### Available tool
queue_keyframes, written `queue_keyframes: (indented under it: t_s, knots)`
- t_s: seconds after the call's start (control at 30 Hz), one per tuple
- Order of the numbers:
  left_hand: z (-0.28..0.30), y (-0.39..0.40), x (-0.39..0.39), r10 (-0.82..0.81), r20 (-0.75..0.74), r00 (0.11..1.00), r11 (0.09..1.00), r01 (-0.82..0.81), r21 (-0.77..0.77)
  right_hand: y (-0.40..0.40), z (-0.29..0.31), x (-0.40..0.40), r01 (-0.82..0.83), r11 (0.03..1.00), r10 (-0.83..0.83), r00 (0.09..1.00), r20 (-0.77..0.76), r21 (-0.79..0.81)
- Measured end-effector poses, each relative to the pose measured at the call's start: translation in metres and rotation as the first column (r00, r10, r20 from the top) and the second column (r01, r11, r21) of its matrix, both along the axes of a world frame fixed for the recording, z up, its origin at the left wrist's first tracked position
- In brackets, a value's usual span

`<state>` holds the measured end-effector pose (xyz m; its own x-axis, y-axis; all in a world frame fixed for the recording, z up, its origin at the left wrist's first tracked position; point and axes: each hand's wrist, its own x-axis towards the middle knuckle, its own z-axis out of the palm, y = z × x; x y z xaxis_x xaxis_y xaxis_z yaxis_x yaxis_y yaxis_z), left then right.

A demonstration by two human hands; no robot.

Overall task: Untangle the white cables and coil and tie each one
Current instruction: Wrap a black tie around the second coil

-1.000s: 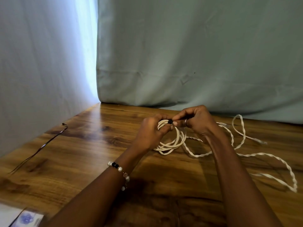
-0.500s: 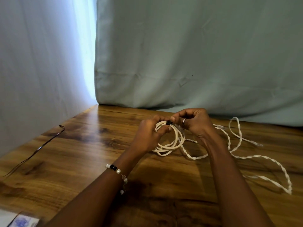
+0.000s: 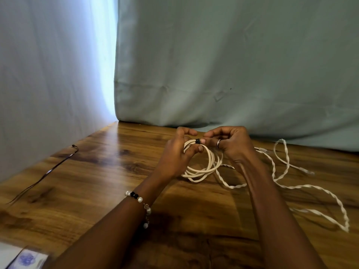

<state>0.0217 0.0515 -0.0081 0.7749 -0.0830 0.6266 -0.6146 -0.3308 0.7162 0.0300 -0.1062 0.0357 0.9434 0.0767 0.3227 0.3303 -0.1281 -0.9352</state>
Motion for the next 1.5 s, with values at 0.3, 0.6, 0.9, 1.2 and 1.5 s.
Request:
queue_keyframes:
  t_s: [0.3,0.6,0.9,1.2,1.5]
  knots:
    - [-0.002,-0.002,-0.001,-0.001,0.013,1.0,0.999,0.002,-0.039,-0.005,0.0,-0.002,-0.125,0.988,0.126,0.992,-0.007,0.095]
    - [-0.003,-0.007,-0.004,-0.026,-0.032,0.999,0.999,0.025,-0.03,-0.006,-0.005,0.004,-0.127,0.987,0.134,0.989,-0.069,0.096]
    - [0.001,-0.008,-0.001,-0.117,-0.137,0.984,0.977,0.089,-0.192,-0.01,-0.003,-0.003,-0.199,0.948,0.223,0.972,-0.073,0.249]
    - [0.022,-0.031,-0.032,-0.412,-0.236,0.88,0.842,0.268,-0.469,-0.046,-0.005,-0.046,-0.107,0.991,0.099,0.99,0.098,0.081]
    - [0.033,-0.125,-0.089,-0.577,-0.239,0.781,0.672,0.288,-0.682,-0.123,0.008,-0.111,0.091,0.941,-0.13,0.987,0.098,0.326]
